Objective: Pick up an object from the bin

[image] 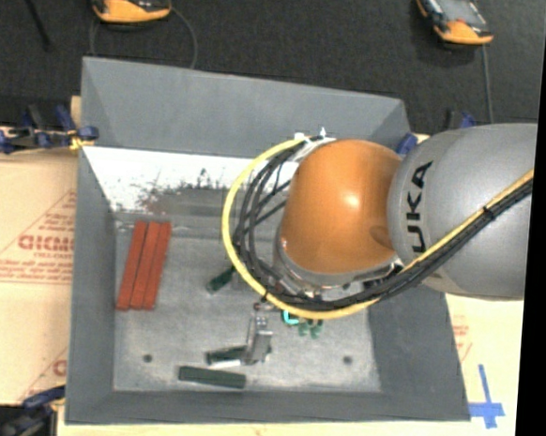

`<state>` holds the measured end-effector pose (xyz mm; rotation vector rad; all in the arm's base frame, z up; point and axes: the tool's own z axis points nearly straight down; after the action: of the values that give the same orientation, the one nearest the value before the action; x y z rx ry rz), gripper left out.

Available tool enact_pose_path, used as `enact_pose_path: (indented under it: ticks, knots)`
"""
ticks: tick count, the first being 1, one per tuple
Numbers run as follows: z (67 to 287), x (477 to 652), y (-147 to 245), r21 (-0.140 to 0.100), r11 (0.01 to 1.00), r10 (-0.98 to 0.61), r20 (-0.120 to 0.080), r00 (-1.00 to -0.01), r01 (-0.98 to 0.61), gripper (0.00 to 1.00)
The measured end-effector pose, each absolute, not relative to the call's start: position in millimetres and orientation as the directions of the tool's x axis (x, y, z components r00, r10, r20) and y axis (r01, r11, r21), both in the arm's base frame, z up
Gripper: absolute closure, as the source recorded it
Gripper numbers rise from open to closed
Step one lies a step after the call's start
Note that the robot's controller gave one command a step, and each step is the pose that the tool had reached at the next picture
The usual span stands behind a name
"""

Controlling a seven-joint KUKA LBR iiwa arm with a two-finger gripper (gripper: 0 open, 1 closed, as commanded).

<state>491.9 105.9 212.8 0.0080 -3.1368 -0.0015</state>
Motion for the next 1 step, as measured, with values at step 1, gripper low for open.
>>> enact_pose_path:
  ticks: [1]
  knots:
    - [134.7,524.9,122.9,0.001,0.996,0.094,0.003,-0.996,0.094,0.0]
